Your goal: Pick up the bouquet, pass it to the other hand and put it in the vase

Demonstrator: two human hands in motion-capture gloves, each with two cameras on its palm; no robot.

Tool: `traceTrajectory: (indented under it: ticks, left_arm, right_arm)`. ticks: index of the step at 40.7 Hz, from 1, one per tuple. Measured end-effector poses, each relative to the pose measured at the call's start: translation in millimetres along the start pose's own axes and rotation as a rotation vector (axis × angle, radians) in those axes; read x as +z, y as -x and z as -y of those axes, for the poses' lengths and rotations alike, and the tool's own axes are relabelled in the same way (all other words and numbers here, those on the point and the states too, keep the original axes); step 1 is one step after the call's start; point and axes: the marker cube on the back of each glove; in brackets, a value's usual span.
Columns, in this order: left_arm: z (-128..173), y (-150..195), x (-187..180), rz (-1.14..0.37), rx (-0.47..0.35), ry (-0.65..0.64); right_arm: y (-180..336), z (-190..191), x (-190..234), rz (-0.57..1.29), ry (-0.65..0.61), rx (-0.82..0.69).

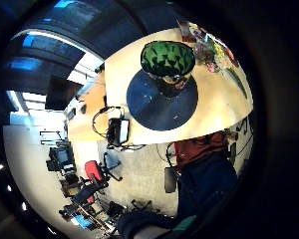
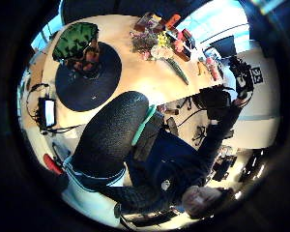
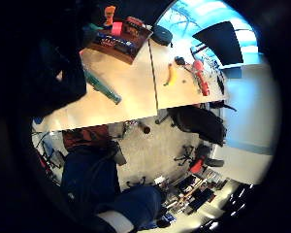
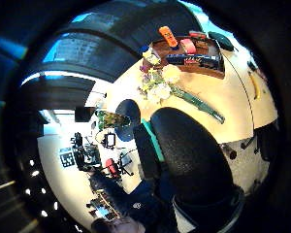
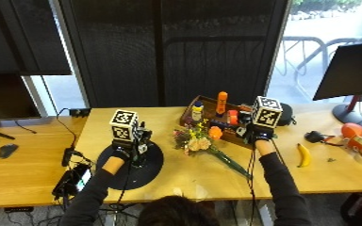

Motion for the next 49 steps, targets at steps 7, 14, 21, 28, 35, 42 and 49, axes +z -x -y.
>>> traceTrajectory:
  ticks: [7, 14, 21, 28, 35, 42, 49]
  left_arm:
    - [-4, -9, 1, 0.008, 0.029, -0.022]
    - [-10, -21, 7, 0.042, 0.072, -0.079]
    - [-16, -33, 8, 0.046, 0.108, -0.107]
    - [-19, -42, 2, 0.041, 0.135, -0.123]
    - [-9, -35, 14, 0.061, 0.115, -0.121]
    - [-20, -38, 4, 0.046, 0.127, -0.142]
    - [-18, -38, 6, 0.051, 0.131, -0.141]
  right_arm:
    - [-7, 15, 3, 0.024, 0.02, 0.038]
    - [-13, 34, 20, 0.096, 0.049, 0.084]
    - [-22, 55, 49, 0.134, 0.069, 0.133]
    - [-35, 76, 96, 0.146, 0.14, 0.172]
    - [-50, 94, 162, 0.146, 0.283, 0.21]
    - [-58, 92, 234, 0.106, 0.456, 0.295]
    - [-49, 58, 247, 0.001, 0.299, 0.341]
